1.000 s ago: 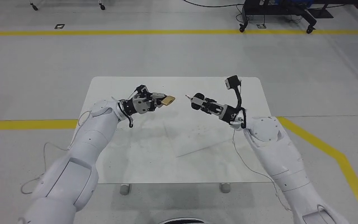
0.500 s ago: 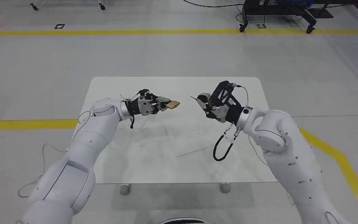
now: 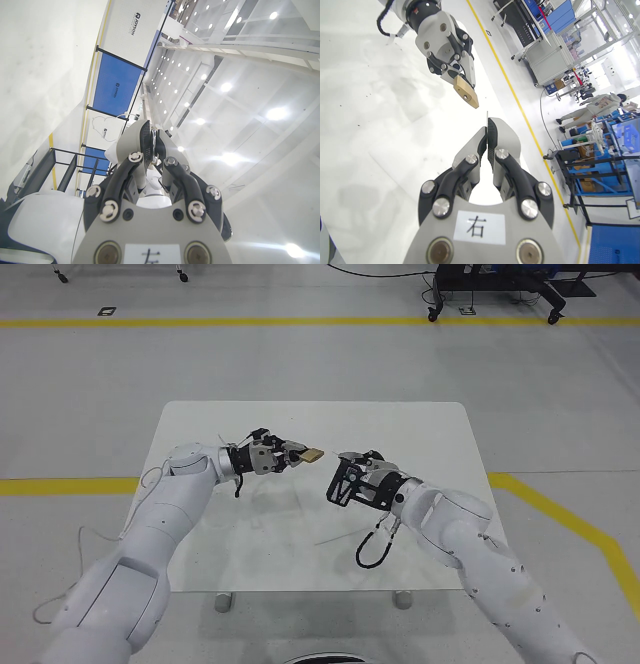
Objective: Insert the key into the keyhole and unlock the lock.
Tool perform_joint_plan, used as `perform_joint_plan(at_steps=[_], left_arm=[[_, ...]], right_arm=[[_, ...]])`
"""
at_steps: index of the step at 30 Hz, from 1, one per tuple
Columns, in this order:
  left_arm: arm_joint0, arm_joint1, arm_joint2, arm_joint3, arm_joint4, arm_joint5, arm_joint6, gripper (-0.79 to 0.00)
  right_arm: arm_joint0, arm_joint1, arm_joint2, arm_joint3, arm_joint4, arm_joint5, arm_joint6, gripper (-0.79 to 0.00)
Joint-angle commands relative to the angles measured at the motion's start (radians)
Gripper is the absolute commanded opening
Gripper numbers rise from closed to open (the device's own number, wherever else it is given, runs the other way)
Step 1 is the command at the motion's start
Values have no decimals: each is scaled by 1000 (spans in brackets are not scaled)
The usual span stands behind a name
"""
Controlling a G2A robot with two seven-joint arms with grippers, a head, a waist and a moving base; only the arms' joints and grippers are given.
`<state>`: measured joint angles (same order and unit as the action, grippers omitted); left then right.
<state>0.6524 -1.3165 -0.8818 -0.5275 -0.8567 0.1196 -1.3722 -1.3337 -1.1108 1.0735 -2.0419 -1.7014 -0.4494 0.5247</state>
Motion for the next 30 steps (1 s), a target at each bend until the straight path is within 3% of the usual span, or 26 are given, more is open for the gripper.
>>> perform_joint_plan(at_steps=[1, 10, 18, 30], left_arm=[[2, 2, -9, 1, -4, 6, 6, -785], [6, 6, -18, -31, 31, 20, 20, -785], [5, 17, -32, -51, 86, -6, 29, -785], [31, 27, -45, -107, 124, -1, 27, -785]], right_arm=[[-2, -2, -23, -7, -58, 21, 9, -785], [-11, -10, -126, -29, -263, 15, 20, -785], [-27, -13, -149, -54, -377, 34, 20, -785], [-33, -22, -154, -51, -407, -1, 21, -785]])
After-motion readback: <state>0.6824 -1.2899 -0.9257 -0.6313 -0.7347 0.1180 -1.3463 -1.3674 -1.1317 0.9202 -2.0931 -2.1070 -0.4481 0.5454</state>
